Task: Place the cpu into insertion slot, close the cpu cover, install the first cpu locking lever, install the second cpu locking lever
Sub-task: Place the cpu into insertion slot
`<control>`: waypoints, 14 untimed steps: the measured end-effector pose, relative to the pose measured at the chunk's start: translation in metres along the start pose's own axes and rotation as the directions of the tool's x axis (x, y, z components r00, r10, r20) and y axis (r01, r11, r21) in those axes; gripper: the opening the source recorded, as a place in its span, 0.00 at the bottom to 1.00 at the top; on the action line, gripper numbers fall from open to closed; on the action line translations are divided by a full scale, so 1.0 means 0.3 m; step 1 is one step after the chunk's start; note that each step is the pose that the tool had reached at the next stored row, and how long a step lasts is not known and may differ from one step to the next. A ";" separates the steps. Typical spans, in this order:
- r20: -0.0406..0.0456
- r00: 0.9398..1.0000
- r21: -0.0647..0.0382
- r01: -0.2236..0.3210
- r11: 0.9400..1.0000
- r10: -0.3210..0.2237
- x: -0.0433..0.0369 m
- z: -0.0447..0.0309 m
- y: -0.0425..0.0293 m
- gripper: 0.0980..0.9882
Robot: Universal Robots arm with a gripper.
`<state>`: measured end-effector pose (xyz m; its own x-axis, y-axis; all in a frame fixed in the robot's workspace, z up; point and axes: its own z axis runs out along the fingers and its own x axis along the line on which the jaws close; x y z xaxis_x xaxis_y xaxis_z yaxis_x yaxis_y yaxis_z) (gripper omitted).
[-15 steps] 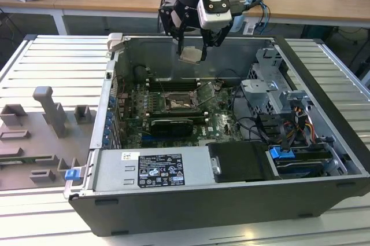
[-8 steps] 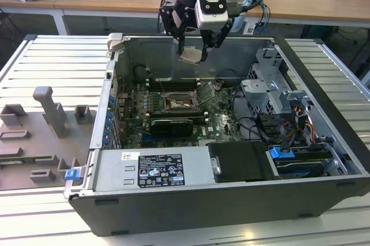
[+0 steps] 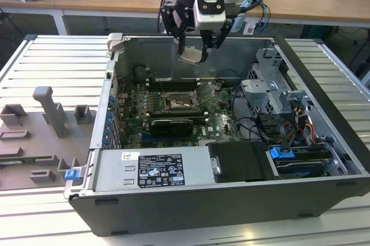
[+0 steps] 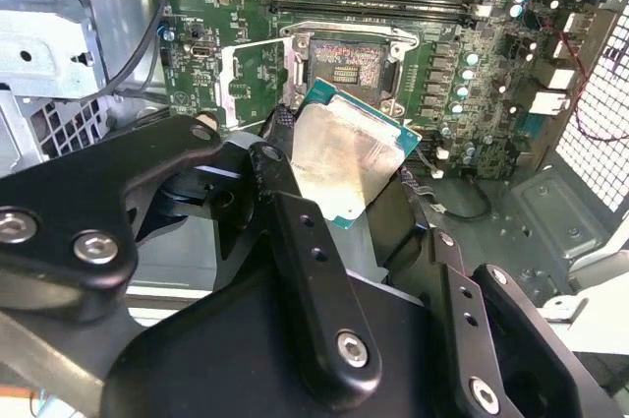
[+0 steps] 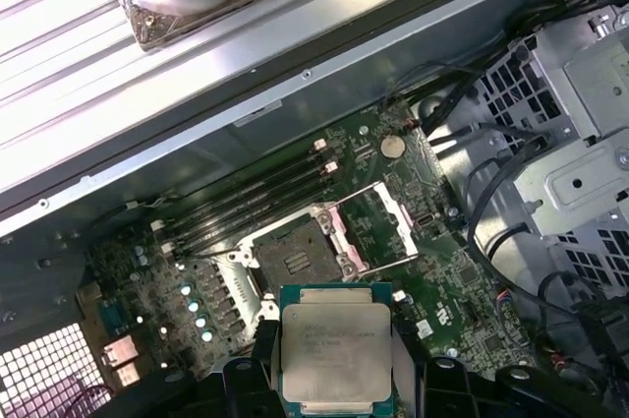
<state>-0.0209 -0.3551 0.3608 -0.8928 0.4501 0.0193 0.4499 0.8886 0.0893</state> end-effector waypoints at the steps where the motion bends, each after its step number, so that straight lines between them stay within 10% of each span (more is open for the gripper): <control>1: 0.000 1.000 0.000 -0.004 1.000 0.004 0.000 0.000 0.000 0.50; 14: 0.007 0.997 -0.002 -0.079 0.997 0.079 0.000 0.003 0.000 0.50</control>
<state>-0.0209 -0.3551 0.3599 -0.8542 0.5196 0.0193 0.5191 0.8500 0.0894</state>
